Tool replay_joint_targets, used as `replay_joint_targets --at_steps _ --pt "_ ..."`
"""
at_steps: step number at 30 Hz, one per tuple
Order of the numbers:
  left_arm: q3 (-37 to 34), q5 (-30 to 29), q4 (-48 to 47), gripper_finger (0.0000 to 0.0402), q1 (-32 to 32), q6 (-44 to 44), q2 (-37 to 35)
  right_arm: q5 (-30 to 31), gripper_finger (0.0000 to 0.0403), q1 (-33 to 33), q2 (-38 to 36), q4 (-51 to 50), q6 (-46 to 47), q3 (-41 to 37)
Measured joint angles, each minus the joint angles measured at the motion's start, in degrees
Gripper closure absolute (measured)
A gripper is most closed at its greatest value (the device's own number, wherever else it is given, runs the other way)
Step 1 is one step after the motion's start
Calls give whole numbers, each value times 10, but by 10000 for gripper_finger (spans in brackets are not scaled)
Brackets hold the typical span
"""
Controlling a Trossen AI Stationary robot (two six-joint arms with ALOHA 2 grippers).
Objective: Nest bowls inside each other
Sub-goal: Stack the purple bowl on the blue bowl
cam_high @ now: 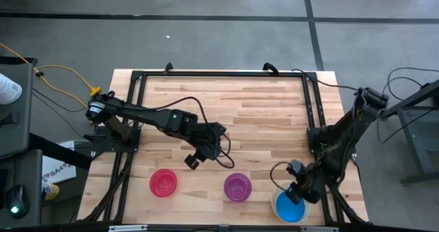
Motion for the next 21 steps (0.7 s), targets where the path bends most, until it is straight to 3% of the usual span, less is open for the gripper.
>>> replay_joint_targets --at_steps 7,16,21 --pt "0 24 -37 238 0 -20 0 38 304 -95 -38 -7 -96 0" --pt "-38 67 -52 238 -3 -43 0 -26 317 -255 13 60 -298 0" --pt "-84 40 -27 238 -28 -59 0 -81 329 -302 56 70 -356 0"
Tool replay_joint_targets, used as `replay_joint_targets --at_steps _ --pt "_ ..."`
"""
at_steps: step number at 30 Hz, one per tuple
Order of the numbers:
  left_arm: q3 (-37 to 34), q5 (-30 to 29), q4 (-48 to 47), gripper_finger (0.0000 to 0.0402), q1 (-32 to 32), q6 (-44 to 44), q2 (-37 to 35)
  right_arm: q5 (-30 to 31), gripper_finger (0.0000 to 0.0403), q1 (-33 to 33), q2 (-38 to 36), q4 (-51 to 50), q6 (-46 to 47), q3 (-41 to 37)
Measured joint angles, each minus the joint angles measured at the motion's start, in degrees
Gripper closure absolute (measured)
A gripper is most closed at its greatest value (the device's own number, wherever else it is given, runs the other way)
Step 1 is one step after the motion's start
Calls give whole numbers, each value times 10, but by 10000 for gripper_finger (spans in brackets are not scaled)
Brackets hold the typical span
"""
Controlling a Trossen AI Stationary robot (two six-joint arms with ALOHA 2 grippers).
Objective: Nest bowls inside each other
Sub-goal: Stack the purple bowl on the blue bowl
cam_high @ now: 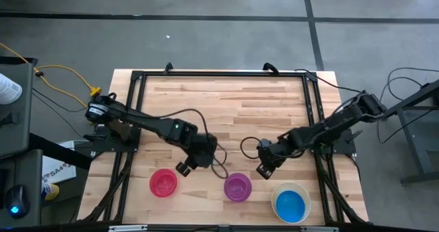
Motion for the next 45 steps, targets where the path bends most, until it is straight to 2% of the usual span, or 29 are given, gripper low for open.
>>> replay_joint_targets --at_steps 11,18,27,34,38,45 --pt "-9 -40 -1 238 -63 -23 0 -22 353 -41 21 86 -51 0" --pt "-29 -41 -12 238 -61 -45 -1 -22 361 -52 47 109 -80 0" --pt "-84 -41 42 238 -62 -69 -40 -29 357 -75 60 111 -142 32" --pt "-123 -39 71 238 -62 -80 -83 -2 355 -97 74 101 -179 61" --pt "-140 -39 78 238 -62 -88 -94 -32 355 -115 113 92 -192 86" --pt "-155 -33 76 238 -62 -90 -101 -48 355 -105 190 -20 -239 180"
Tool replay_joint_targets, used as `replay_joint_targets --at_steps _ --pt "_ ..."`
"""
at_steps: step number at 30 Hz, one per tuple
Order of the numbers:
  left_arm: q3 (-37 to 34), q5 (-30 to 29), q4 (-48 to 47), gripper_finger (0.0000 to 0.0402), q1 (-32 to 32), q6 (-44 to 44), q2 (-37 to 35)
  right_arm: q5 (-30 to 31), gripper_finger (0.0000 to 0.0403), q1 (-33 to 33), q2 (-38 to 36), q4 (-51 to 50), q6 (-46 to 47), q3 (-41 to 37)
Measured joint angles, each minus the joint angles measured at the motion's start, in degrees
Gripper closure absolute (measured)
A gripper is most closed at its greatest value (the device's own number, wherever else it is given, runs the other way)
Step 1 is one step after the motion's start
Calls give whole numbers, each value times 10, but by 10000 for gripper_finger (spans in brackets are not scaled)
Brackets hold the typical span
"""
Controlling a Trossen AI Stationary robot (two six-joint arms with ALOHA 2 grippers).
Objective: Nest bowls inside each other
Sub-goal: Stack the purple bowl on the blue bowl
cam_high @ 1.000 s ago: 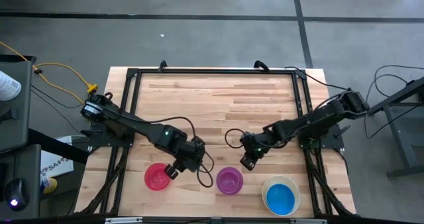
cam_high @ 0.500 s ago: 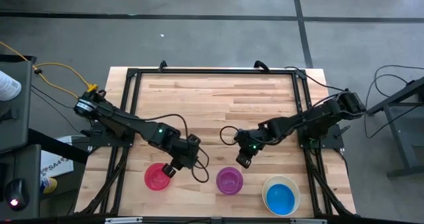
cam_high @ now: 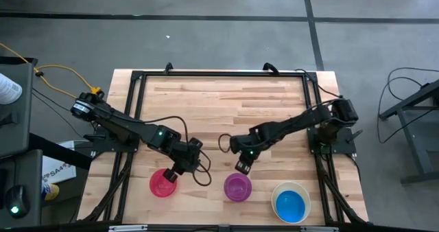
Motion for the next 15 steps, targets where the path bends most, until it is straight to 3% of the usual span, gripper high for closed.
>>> replay_joint_targets --at_steps 15 --pt "-4 0 1 238 0 -3 -1 51 355 68 6 -33 92 13"
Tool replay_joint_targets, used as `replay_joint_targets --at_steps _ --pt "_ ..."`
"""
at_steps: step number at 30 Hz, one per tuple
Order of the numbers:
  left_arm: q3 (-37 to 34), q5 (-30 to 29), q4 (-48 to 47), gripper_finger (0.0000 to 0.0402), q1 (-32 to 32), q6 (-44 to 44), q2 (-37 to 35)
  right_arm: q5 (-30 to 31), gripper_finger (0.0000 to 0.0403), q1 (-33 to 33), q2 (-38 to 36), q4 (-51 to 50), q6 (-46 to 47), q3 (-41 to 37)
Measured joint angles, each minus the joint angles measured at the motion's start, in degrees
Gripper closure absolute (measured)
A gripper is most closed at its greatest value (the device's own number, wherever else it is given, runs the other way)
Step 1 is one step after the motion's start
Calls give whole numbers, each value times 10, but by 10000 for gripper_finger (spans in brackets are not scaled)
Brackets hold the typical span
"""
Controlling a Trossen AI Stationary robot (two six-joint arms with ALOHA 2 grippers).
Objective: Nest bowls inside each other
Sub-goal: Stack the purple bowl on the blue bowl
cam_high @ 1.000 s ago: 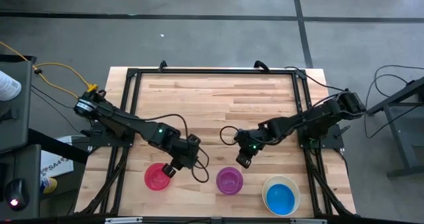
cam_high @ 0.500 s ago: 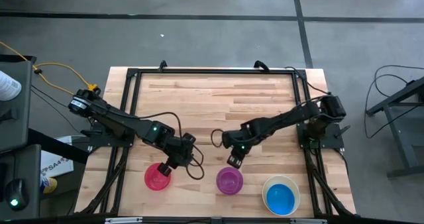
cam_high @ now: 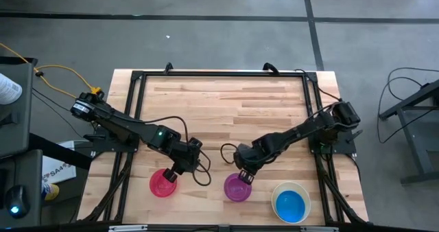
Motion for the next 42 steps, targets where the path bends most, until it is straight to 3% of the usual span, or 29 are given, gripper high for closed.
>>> replay_joint_targets --at_steps 20,42 --pt "0 7 -8 238 0 -10 0 20 317 26 1 35 35 0" --pt "0 8 -10 238 0 -20 0 16 317 49 30 31 75 0"
